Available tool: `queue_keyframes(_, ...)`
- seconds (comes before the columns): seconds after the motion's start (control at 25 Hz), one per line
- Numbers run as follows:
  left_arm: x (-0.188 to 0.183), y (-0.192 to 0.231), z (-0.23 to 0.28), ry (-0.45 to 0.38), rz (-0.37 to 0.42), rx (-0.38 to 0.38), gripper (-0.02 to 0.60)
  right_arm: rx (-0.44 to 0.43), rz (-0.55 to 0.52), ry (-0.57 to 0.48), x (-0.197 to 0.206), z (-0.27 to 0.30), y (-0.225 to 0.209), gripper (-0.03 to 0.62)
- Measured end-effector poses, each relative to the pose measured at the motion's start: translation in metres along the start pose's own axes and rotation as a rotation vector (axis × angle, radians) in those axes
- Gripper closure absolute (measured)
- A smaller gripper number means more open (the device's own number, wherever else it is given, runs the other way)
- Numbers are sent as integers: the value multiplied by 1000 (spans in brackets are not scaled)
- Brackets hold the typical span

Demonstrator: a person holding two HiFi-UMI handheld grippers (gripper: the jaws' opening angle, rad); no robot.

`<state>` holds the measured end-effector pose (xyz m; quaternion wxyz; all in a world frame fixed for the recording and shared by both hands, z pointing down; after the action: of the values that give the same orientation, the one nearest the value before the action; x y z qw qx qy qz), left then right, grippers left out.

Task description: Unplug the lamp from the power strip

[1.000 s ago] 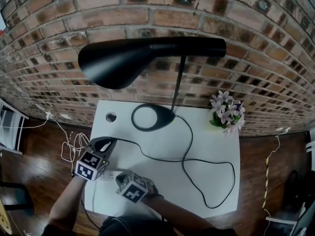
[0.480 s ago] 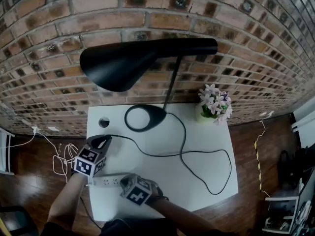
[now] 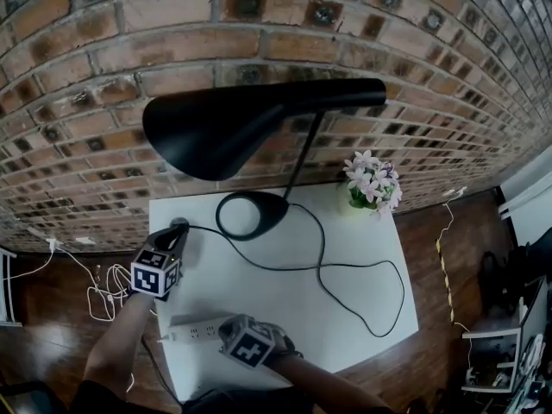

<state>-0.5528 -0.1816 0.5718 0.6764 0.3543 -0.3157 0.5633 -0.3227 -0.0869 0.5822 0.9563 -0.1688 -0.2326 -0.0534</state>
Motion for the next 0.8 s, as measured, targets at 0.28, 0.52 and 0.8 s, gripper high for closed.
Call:
queue_keyframes(0.28,-2,22,26,9,5,-20,520,9,59,37,2,-5,-5,592)
queue_keyframes(0.52,9,31,39,54,3,-21,518,-25,83,105,-1,-4,-8,594)
queue_keyframes(0.8,14,30,44,80,21,2,517,-102,62,241,-7,-1,-12,595)
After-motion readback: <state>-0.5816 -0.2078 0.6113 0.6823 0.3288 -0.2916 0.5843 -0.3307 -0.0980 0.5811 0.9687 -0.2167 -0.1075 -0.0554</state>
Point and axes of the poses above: the fingertips, and each gripper's own axes: z forward along the fingers, y to its left, x out of its underside, the point moved 6 cm from there along -z, backward along the fingers, and after that the axes turned 3 degrees about -z, right-handed, at the moved point
